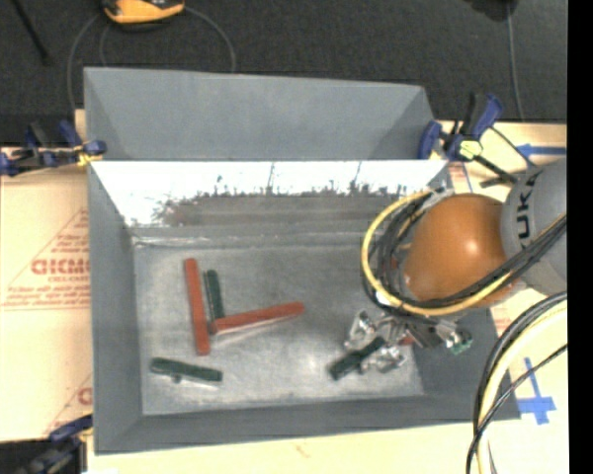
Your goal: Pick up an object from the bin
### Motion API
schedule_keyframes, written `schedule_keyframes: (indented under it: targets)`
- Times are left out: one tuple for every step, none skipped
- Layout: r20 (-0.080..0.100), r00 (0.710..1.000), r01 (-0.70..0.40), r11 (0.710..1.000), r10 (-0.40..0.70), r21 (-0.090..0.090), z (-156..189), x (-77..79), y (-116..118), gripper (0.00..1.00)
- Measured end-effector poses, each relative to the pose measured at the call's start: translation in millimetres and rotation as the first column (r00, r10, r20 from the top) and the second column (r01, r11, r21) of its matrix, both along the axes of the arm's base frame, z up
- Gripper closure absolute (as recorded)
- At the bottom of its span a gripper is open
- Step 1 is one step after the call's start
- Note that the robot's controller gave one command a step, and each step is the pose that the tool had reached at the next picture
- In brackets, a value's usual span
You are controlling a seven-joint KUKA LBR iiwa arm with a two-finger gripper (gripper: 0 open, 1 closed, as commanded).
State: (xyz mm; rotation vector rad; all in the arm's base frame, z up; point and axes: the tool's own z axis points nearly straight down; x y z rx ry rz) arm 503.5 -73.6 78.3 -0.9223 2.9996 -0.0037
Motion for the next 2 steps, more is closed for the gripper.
schedule_keyframes:
  targets:
    - [0.000,1.000,0.000,1.000,0.000,0.000,0.0,0.0,0.0,1.00]
    - [0.000,1.000,0.001,1.000,-0.001,0.002,133.4,-2.8,-1.5,1.00]
